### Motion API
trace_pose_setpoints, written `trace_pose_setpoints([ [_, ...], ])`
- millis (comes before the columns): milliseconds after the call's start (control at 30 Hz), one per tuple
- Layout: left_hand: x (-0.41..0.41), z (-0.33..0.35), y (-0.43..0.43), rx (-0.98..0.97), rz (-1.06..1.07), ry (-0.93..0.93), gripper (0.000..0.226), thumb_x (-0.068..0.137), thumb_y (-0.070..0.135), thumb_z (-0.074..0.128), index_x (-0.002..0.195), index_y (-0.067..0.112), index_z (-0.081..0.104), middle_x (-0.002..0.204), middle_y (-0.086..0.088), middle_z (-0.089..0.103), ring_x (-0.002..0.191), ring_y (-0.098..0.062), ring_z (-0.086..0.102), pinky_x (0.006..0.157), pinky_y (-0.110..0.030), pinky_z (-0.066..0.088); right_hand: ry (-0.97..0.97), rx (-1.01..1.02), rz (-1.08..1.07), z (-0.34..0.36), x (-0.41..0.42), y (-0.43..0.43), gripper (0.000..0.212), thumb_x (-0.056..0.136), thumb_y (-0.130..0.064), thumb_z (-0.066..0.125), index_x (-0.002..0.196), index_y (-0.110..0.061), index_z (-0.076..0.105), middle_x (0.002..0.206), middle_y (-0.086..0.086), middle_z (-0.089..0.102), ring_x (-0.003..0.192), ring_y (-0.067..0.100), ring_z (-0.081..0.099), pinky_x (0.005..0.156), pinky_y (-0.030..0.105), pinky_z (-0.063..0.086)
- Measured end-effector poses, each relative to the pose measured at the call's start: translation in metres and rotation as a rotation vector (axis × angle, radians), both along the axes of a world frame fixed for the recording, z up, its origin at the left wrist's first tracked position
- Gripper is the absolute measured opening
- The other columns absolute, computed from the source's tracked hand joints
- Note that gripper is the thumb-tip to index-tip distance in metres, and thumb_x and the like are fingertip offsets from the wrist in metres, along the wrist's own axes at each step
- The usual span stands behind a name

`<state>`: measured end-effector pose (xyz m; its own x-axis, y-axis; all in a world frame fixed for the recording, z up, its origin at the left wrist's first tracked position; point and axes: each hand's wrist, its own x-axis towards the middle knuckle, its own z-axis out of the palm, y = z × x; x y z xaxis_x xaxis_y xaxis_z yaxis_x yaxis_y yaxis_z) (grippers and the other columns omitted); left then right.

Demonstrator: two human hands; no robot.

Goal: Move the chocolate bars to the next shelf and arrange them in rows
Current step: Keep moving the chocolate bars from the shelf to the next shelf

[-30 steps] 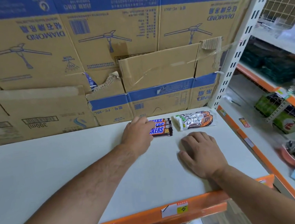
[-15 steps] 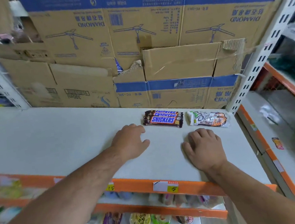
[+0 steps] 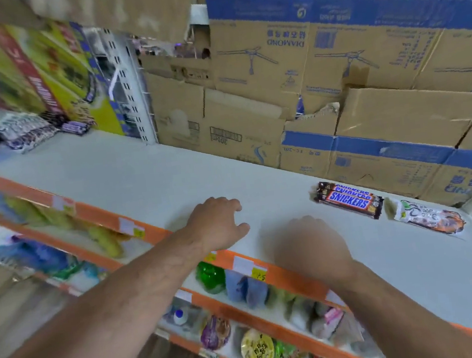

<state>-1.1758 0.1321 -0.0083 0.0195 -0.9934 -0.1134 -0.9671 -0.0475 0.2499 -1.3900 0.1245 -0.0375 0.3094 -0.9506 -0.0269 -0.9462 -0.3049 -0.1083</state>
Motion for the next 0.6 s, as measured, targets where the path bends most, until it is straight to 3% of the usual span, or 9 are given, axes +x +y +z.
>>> trace_pose_setpoints([
  [100,0.06,-0.001,0.013,-0.027,0.059,0.002,0.053,0.086,0.054,0.054,0.134,0.031,0.05,0.134,0.002,0.054,0.125,-0.02,0.046,0.102,-0.035,0.038,-0.097,0.018,0.036,0.022,0.063,0.012,0.036,0.078,-0.047,0.055,0.104,-0.024,0.065,0.105,0.0,0.062,0.104,0.026,0.057,0.083,0.036,0.052],
  [267,0.18,0.005,0.036,-0.06,0.135,0.029,0.052,0.087,0.053,0.052,0.135,0.032,0.049,0.135,0.005,0.052,0.126,-0.019,0.043,0.1,-0.036,0.035,-0.075,0.062,0.131,0.033,0.185,0.014,0.044,0.086,-0.045,0.053,0.126,-0.026,0.057,0.123,0.0,0.058,0.116,0.023,0.052,0.092,0.035,0.048],
  [600,0.406,0.02,0.086,-0.123,0.325,0.047,0.052,0.088,0.053,0.052,0.132,0.027,0.052,0.128,-0.001,0.056,0.118,-0.024,0.052,0.096,-0.038,0.047,-0.117,0.099,0.321,0.049,0.427,0.021,0.054,0.09,-0.055,0.051,0.137,-0.028,0.048,0.138,-0.002,0.048,0.127,0.019,0.045,0.098,0.035,0.042],
])
